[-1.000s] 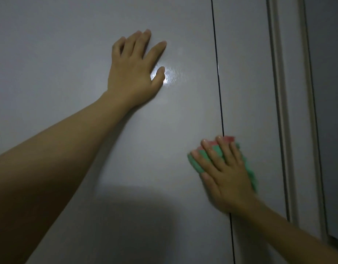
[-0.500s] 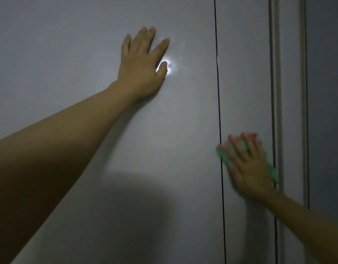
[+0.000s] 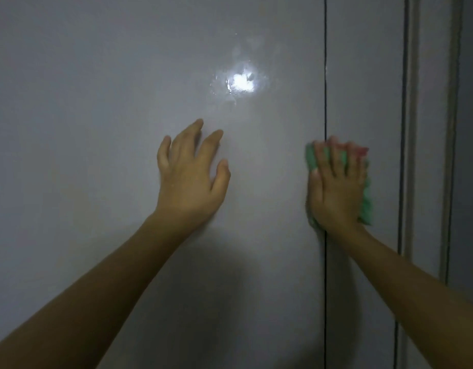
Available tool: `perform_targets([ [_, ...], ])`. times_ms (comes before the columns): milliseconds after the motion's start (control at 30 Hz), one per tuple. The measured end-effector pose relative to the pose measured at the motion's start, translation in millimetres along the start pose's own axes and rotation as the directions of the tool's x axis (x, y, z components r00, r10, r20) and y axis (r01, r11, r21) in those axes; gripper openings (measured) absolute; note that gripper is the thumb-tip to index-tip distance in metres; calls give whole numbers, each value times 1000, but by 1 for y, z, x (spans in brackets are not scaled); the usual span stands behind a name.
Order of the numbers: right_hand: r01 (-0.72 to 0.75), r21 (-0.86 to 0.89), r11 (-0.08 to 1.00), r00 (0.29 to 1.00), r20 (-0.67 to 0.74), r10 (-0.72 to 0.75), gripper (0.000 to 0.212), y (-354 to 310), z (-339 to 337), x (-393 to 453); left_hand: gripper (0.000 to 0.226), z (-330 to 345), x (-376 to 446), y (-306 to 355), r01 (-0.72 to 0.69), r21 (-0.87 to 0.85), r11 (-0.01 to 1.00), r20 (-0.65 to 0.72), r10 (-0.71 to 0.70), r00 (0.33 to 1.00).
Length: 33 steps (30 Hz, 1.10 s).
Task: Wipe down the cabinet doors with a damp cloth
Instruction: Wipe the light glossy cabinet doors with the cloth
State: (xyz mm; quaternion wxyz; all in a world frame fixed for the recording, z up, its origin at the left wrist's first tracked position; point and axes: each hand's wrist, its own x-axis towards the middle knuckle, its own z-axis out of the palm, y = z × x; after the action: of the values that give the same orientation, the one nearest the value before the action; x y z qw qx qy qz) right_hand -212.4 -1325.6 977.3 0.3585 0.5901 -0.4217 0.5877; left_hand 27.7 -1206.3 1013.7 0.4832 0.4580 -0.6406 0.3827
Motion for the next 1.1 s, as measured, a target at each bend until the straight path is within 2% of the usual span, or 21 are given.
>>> perform_targets([
  [67,-227,54,972,971,-59,230,53,-44,8,2,57,3,-11,-6,44,5,999,12,-44,999],
  [100,-159,46,986,987,-20,160,53,-64,10,-9,56,5,-17,-7,78,9,997,13,-79,997],
  [167,273,66,960,955,101,-279,53,-83,14,-45,55,6,-26,-10,122,33,992,6,-122,992],
  [233,678,112,727,711,151,-687,50,-64,10,-53,54,5,-37,-14,103,65,993,-7,-102,995],
  [300,811,98,576,559,159,-814,48,-46,6,-24,52,-2,-47,-24,98,84,992,-43,-95,995],
  [333,798,63,599,587,138,-798,48,-42,7,-5,52,-5,-52,-29,117,85,990,-58,-112,992],
  [367,716,42,696,689,111,-716,49,-43,7,15,51,-8,-58,-35,143,85,986,-66,-138,988],
  [433,332,48,942,942,35,-334,52,-66,10,44,52,-12,-67,-44,192,94,977,-82,-185,979],
  [500,-54,72,996,997,-45,57,53,-114,16,42,53,-10,-76,-52,229,99,968,-89,-220,971],
  [533,-75,74,994,995,-52,79,53,-138,19,30,54,-9,-82,-56,243,100,965,-90,-235,968],
  [567,58,79,995,998,-30,-56,54,-156,24,13,54,-8,-86,-59,252,105,962,-97,-242,965],
  [600,302,84,950,952,21,-305,53,-166,28,-8,55,-7,-91,-62,253,114,961,-102,-242,965],
  [667,759,150,634,627,96,-773,49,-159,28,-33,56,-8,-100,-68,253,124,959,-100,-242,965],
  [700,870,185,458,443,116,-889,47,-149,26,-24,56,-11,-104,-71,262,124,957,-98,-251,963],
  [733,919,183,350,330,129,-935,47,-138,25,-5,56,-14,-106,-75,273,120,954,-100,-262,960],
  [767,930,142,338,324,116,-939,47,-133,27,18,57,-18,-108,-79,287,117,951,-98,-276,956],
  [800,899,98,428,419,98,-903,48,-133,28,41,57,-23,-110,-84,303,116,946,-98,-293,951],
  [867,643,46,764,763,42,-645,50,-147,24,76,58,-30,-114,-91,330,114,937,-92,-321,943],
  [933,325,63,944,946,-35,-323,51,-181,25,73,59,-34,-118,-99,347,108,932,-82,-340,937],
  [1000,365,88,927,931,-27,-364,53,-216,32,40,59,-38,-122,-108,353,118,928,-77,-346,935],
  [1100,784,136,606,606,48,-794,50,-220,40,-11,61,-43,-127,-121,379,115,918,-61,-375,925],
])
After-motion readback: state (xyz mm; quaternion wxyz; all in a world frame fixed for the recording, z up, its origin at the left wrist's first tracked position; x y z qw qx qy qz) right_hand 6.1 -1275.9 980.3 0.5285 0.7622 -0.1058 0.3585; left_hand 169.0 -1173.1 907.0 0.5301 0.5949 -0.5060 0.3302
